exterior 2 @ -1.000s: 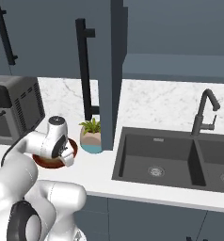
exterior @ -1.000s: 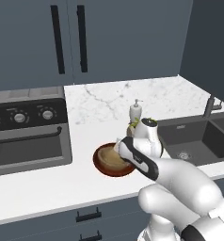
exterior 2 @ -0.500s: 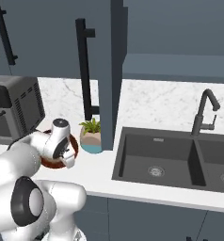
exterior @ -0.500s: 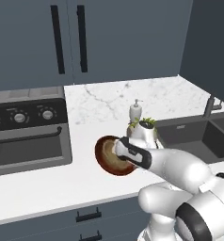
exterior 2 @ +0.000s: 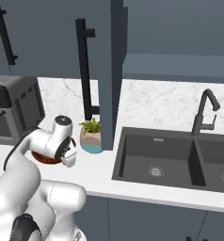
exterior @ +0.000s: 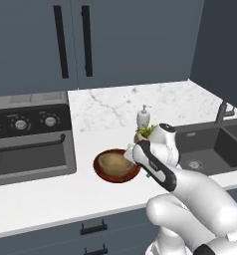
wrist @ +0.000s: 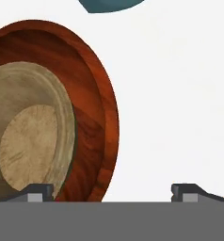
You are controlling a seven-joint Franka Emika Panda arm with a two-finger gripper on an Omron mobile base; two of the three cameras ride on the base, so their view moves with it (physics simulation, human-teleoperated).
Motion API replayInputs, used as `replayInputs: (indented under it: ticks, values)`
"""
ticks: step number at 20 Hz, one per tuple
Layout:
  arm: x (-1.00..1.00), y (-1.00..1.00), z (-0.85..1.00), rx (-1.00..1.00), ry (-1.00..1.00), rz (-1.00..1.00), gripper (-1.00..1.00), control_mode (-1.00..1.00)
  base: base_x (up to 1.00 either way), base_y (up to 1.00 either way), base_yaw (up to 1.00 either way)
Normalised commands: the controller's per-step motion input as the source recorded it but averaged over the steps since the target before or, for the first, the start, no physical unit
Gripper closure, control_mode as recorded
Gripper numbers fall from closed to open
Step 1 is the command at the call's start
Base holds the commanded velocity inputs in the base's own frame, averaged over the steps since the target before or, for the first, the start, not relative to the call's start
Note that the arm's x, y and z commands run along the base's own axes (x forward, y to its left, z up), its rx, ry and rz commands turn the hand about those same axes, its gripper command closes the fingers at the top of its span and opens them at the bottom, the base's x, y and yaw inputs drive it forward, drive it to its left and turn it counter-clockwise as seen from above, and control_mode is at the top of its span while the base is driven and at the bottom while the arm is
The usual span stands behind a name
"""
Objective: Pick up the bowls on the counter and stack them on top of one another in the open cabinet. Place the smaller bowl on top of the larger bowl.
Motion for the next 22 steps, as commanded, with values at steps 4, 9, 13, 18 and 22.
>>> replayInputs:
  ticks: [4, 9, 13, 18, 22]
  values:
    - [0.06, 0.00, -0.13, 0.01, -0.02, 0.00, -1.00, -1.00, 0.00, 0.00, 0.00]
    - [0.10, 0.00, -0.53, 0.00, -0.04, 0.00, -1.00, -1.00, 0.00, 0.00, 0.00]
    - [0.09, 0.00, -0.57, 0.00, -0.06, 0.00, -1.00, -1.00, 0.00, 0.00, 0.00]
    - [0.03, 0.00, -0.51, 0.00, -0.10, 0.00, -1.00, -1.00, 0.00, 0.00, 0.00]
    - [0.08, 0.00, -0.48, 0.00, -0.11, 0.00, 1.00, -1.00, 0.00, 0.00, 0.00]
